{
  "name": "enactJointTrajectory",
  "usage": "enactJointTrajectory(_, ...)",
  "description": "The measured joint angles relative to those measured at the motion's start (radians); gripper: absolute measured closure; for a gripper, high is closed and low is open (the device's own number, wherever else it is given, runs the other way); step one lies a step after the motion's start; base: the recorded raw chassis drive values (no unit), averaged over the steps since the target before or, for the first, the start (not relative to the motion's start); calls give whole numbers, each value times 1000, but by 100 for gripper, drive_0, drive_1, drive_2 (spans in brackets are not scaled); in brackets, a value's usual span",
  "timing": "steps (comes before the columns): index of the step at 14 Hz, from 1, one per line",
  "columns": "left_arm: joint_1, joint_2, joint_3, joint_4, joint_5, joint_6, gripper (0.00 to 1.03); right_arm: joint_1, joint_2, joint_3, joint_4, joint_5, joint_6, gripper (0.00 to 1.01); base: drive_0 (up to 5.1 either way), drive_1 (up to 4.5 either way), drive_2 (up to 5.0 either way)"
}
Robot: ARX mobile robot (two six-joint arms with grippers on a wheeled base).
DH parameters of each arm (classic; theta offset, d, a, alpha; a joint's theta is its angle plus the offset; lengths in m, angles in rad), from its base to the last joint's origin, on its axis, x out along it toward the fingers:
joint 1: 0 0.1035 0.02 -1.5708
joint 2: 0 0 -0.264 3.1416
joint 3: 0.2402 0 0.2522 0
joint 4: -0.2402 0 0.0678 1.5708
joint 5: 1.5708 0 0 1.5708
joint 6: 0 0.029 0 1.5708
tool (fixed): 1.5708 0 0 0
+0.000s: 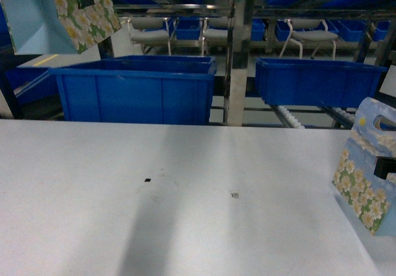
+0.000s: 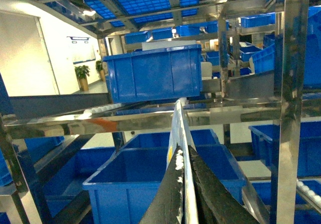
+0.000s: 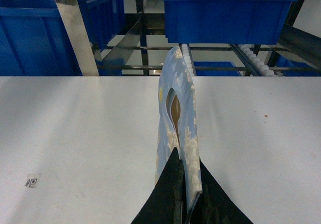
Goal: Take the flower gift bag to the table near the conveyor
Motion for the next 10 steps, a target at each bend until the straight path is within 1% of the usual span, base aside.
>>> enactJointTrajectory(2,0,0,0,0,0,0,101,8,53,-17,56,29,7,99,0,0,0)
enactJointTrajectory(3,0,0,0,0,0,0,101,7,82,-34,93,34,14,99,0,0,0)
enactJointTrajectory(4,0,0,0,1,0,0,101,6,116,-58,137,55,30,99,0,0,0)
enactJointTrajectory(5,0,0,0,0,0,0,101,0,134,-76,160,63,50,99,0,0,0)
enactJointTrajectory(6,0,0,0,0,0,0,101,2,145,-96,175,68,62,99,0,0,0)
enactJointTrajectory(7,0,0,0,0,0,0,101,14,149,-119,180,81,66,99,0,0,0)
enactJointTrajectory(8,0,0,0,0,0,0,101,18,149,-140,166,84,72,90,0,0,0)
enactJointTrajectory(9,0,0,0,0,0,0,101,27,153,-169,155,87,81,77,0,0,0)
enactJointTrajectory(10,0,0,0,0,0,0,101,28,144,-184,150,100,82,66,0,0,0)
